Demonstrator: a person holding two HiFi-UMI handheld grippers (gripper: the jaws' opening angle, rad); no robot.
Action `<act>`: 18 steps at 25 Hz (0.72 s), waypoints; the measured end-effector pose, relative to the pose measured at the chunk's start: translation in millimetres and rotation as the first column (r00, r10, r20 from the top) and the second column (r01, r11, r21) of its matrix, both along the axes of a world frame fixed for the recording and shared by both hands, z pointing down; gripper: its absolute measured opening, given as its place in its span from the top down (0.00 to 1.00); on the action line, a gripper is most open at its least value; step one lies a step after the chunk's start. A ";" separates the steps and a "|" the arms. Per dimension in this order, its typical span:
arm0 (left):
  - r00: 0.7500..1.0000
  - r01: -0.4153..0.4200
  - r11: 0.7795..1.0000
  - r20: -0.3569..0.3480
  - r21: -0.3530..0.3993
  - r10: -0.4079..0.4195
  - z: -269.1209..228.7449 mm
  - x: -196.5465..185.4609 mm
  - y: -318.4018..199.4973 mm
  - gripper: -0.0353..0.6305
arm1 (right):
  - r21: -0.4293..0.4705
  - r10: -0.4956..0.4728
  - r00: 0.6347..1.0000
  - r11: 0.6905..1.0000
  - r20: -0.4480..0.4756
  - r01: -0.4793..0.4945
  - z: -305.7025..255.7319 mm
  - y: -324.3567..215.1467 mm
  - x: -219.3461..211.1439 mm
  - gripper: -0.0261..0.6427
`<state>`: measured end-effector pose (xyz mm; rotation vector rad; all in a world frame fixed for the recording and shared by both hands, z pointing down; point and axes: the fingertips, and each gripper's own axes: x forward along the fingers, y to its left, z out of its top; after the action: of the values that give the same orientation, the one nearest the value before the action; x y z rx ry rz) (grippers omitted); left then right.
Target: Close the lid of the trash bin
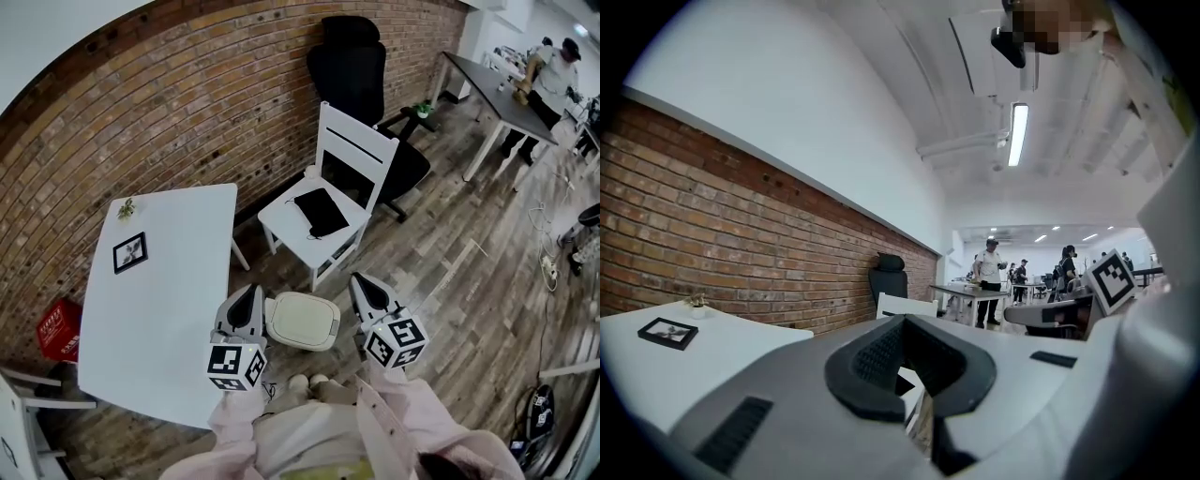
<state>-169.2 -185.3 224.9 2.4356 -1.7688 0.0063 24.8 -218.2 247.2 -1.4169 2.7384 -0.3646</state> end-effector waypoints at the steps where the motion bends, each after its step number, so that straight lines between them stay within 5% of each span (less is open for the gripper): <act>1: 1.000 0.008 1.000 0.000 0.005 -0.008 -1.6 -3.2 0.3 0.96 | 0.006 -0.001 1.000 1.000 0.000 0.001 -2.4 -1.1 -1.1 0.96; 18: 0.996 0.082 0.996 0.030 0.040 -0.083 -14.1 -27.2 1.4 0.96 | 0.053 -0.005 1.000 0.999 -0.011 0.005 -18.5 -11.4 -3.6 0.96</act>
<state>-196.5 -183.9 210.8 2.3990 -1.8991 0.0027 21.3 -229.6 228.6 -1.4039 2.7390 -0.2825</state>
